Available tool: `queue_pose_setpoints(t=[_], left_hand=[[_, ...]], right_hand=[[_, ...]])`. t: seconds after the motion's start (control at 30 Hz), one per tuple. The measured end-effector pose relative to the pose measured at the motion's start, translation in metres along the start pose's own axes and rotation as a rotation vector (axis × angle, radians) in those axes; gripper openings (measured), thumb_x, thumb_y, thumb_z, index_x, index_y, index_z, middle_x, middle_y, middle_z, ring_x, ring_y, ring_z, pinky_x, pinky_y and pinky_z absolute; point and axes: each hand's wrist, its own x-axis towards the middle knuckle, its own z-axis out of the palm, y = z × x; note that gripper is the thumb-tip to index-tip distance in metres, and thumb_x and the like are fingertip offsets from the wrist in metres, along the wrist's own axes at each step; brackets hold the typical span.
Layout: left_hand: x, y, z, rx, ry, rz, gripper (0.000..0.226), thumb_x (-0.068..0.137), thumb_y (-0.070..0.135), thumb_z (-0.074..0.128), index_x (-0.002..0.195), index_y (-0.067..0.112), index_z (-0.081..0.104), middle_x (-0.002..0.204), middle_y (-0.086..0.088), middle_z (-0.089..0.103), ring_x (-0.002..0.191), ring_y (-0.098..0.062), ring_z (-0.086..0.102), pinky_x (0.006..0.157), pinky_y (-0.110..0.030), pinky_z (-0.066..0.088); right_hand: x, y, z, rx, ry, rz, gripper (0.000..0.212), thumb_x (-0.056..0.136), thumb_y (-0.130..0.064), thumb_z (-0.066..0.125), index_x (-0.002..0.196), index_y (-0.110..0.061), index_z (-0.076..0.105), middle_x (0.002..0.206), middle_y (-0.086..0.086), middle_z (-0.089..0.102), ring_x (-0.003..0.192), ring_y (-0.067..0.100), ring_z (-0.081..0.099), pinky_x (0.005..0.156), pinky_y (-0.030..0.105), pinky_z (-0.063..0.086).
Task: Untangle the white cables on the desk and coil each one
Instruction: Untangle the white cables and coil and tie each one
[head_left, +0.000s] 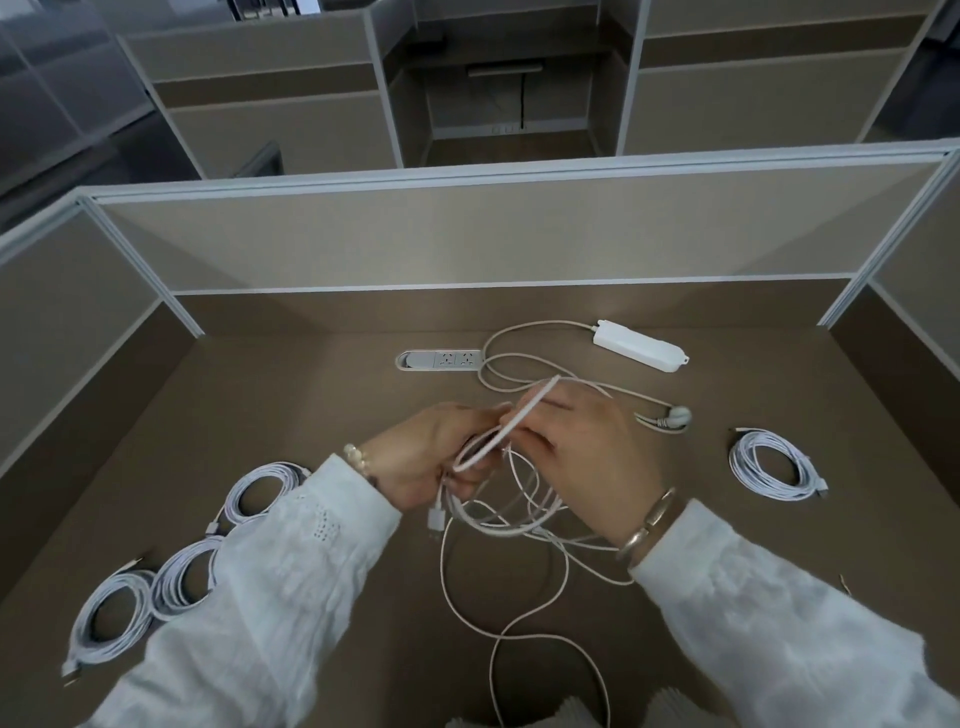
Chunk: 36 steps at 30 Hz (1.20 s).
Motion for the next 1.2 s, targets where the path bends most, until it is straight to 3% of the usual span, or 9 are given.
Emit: queue_pose_setpoints(t=[0.2,0.37,0.5,0.57,0.8,0.93,1.0,1.1,1.2], left_hand=[[0.003,-0.001,-0.008,0.039,0.129,0.069,0.034,0.099,0.027,0.047,0.08,0.002,0.061,0.05,0.005,0.026,0.04,-0.005,0.018,0.037,-0.013,0.017],[-0.001,0.0,-0.025,0.207,0.253,0.163,0.031,0.101,0.029,0.045,0.078,0.008,0.05,0.05,0.005,0.034,0.041,-0.008,0.025,0.038,-0.017,0.022],[-0.001,0.0,-0.015,0.359,0.297,0.148,0.038,0.101,0.03,0.045,0.073,0.006,0.054,0.05,-0.002,0.047,0.04,-0.011,0.034,0.041,-0.021,0.028],[0.002,-0.001,-0.011,0.273,0.28,0.125,0.038,0.101,0.029,0.045,0.071,0.007,0.053,0.048,-0.003,0.044,0.038,-0.012,0.035,0.041,-0.022,0.029],[0.008,-0.003,-0.001,-0.06,0.188,0.009,0.032,0.101,0.028,0.044,0.075,0.009,0.048,0.048,0.007,0.029,0.037,-0.006,0.023,0.045,-0.022,0.035],[0.01,-0.001,0.0,0.109,0.244,0.002,0.034,0.101,0.032,0.045,0.075,0.011,0.048,0.051,0.006,0.025,0.04,-0.006,0.018,0.037,-0.015,0.017],[0.013,0.001,0.006,0.191,0.265,0.014,0.033,0.101,0.032,0.045,0.074,0.012,0.049,0.049,0.007,0.026,0.04,-0.006,0.018,0.037,-0.016,0.016],[0.015,0.004,0.016,0.144,0.144,-0.009,0.035,0.101,0.031,0.047,0.071,0.014,0.047,0.049,0.007,0.021,0.039,-0.006,0.015,0.038,-0.014,0.013],[0.015,0.01,0.025,0.015,-0.117,-0.098,0.036,0.099,0.035,0.042,0.07,0.015,0.044,0.047,0.009,0.016,0.039,-0.005,0.008,0.037,-0.015,0.008]], right_hand=[[-0.006,0.012,0.001,0.311,-0.012,0.196,0.011,0.075,-0.021,0.077,0.086,-0.024,0.075,0.079,-0.011,0.064,0.067,0.004,0.057,0.064,0.017,0.046],[-0.019,0.039,-0.006,0.545,-0.185,0.474,0.018,0.084,-0.017,0.068,0.075,-0.032,0.068,0.062,-0.02,0.062,0.056,0.002,0.057,0.063,0.028,0.046],[-0.018,0.038,-0.007,0.459,-0.113,0.417,0.019,0.082,-0.017,0.07,0.076,-0.034,0.068,0.074,-0.017,0.068,0.071,0.003,0.063,0.072,0.027,0.051],[-0.017,0.035,-0.005,0.441,-0.073,0.396,0.002,0.081,-0.026,0.071,0.079,-0.026,0.072,0.075,-0.012,0.07,0.072,0.006,0.064,0.072,0.027,0.053],[-0.015,0.035,-0.005,0.302,-0.044,0.348,0.004,0.083,-0.02,0.071,0.085,-0.018,0.074,0.078,-0.009,0.07,0.073,0.007,0.063,0.071,0.019,0.049],[-0.014,0.039,-0.006,1.003,-0.101,0.777,0.02,0.091,-0.001,0.052,0.099,-0.009,0.068,0.089,0.006,0.068,0.07,0.02,0.059,0.056,0.025,0.049],[-0.019,0.046,-0.008,1.09,-0.179,0.757,0.031,0.088,-0.02,0.062,0.118,-0.015,0.061,0.11,-0.001,0.065,0.084,0.014,0.062,0.064,0.022,0.051],[-0.029,0.048,0.0,0.742,-0.442,0.559,0.083,0.068,-0.034,0.083,0.139,-0.025,0.041,0.13,-0.017,0.051,0.109,-0.002,0.057,0.089,0.018,0.048],[-0.04,0.05,0.006,0.797,-0.417,0.571,0.054,0.073,-0.024,0.08,0.121,-0.01,0.057,0.11,0.002,0.067,0.098,0.01,0.064,0.092,0.035,0.051]])
